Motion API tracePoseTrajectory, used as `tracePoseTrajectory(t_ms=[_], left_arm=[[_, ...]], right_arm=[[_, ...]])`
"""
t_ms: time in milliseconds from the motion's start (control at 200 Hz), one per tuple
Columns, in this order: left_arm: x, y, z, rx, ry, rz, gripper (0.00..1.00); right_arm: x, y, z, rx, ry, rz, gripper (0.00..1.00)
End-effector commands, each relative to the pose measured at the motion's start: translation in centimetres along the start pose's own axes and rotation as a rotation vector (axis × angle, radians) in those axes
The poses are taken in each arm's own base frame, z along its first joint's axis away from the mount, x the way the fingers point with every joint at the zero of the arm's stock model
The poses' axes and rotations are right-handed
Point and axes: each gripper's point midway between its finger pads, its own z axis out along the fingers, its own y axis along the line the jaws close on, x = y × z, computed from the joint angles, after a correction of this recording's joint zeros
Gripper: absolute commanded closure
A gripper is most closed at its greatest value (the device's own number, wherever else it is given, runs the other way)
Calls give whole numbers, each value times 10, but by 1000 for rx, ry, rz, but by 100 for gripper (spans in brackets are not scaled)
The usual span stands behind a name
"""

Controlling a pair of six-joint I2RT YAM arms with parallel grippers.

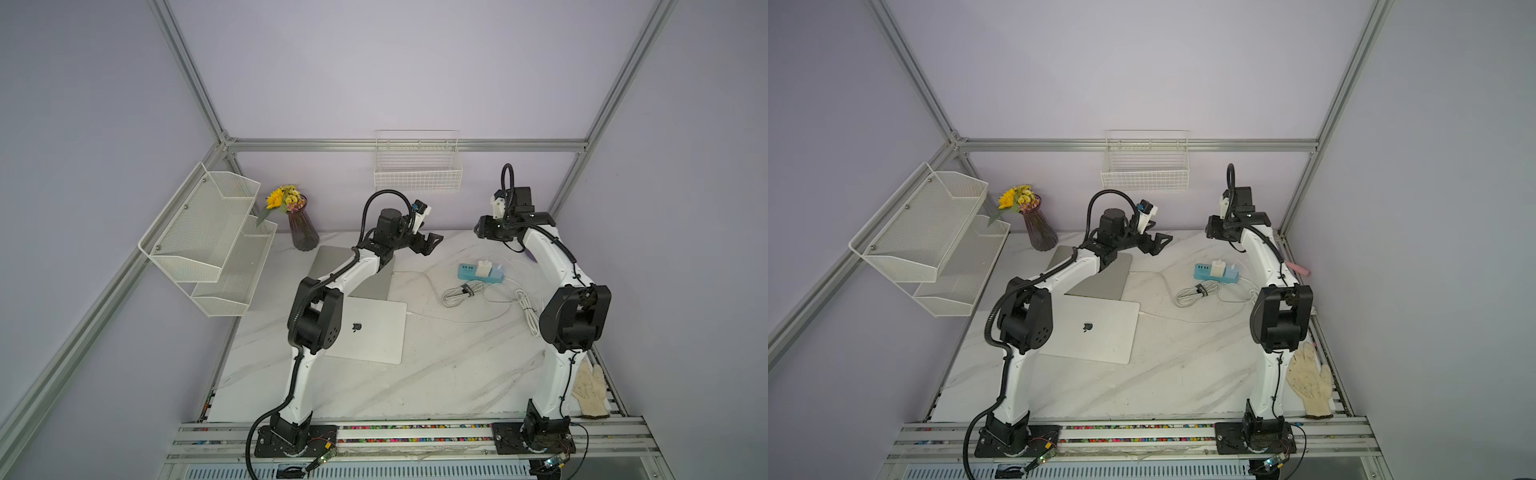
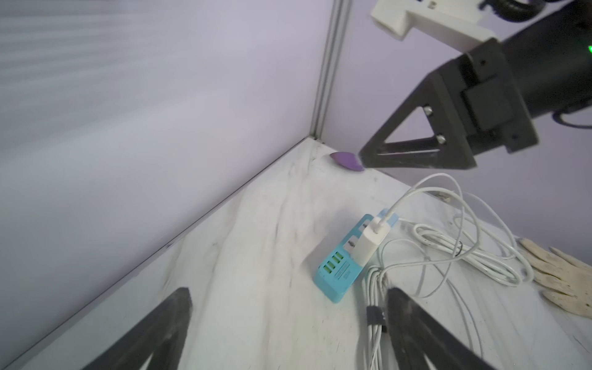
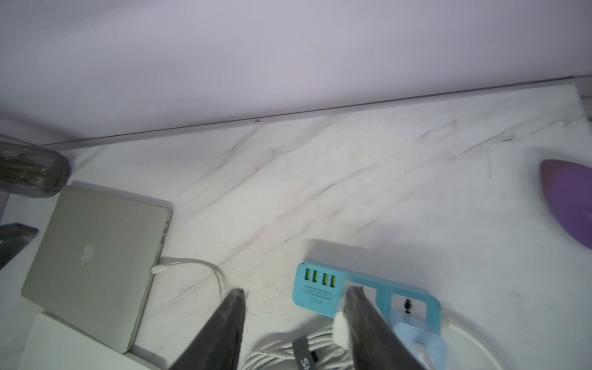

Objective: Unplug the laptop charger
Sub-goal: Move the socket to the center of the board.

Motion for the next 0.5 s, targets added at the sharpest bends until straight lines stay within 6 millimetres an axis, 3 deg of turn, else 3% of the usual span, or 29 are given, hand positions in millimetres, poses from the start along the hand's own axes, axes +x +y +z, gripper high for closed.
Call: tracePoseTrajectory(t_ms=[0, 165, 245, 375, 495], left_arm=[[-21, -59, 23, 257, -166, 145, 4], [-8, -65, 53, 327, -202, 123, 3], [1, -66, 61, 329, -189, 98, 3], [4, -69, 54, 295, -215, 113, 4], [3, -69, 38, 247, -235, 153, 4]], right_arm=[[51, -24, 19, 69, 217, 21, 46], [46, -58, 22, 107, 221, 76, 44], [46, -96, 27, 171, 217, 143, 44], [45, -143, 32, 179, 201, 257, 45], [52, -165, 46, 156, 215, 335, 45]])
